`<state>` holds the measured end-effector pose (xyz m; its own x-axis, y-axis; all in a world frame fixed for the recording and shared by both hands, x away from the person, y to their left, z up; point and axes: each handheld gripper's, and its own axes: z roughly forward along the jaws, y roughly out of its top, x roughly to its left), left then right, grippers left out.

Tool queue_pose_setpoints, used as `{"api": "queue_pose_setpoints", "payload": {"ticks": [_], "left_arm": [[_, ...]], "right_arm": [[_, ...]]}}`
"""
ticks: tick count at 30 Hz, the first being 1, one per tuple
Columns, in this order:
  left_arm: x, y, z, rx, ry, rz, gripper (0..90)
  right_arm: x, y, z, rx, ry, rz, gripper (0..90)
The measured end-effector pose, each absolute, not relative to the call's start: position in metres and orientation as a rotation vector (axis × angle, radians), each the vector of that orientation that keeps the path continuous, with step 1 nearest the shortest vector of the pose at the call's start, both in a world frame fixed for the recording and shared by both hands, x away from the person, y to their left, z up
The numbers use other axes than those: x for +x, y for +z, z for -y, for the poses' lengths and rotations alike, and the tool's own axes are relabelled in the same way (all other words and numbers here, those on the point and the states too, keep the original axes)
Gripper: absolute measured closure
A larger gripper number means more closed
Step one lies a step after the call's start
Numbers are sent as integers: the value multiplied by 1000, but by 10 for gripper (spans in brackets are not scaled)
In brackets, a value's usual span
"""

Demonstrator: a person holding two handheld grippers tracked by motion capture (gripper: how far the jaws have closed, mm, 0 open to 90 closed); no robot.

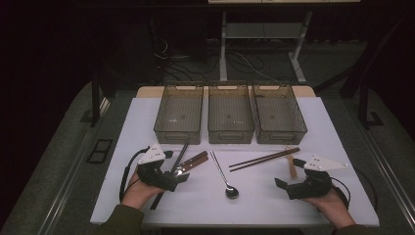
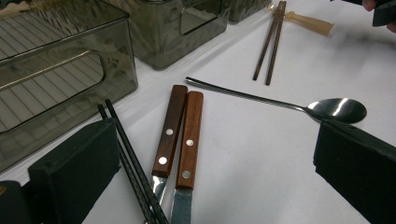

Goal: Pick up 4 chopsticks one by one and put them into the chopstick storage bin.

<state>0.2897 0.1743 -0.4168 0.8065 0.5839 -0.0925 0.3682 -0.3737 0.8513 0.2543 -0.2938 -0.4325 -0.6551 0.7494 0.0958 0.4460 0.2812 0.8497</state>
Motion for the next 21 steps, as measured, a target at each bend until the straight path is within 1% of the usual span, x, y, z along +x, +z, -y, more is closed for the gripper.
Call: {"api": "queue_pose_setpoints", "payload": {"ticks": [11,12,18,21], "left_arm": [[292,-417,-174,2016,286,-725,8],[292,-417,-174,2018,289,-726,23],[296,-417,-175,2043,305,-716,38],[299,-416,-176,2029,312,-727,57]], "right_arm": [[255,-433,295,1083,1312,-2227,10],[254,-432,295,1088,1314,-2223,10],[254,-432,293,1077,1310,-2226,10],[254,-432,293,1079,1301,-2234,10]]}}
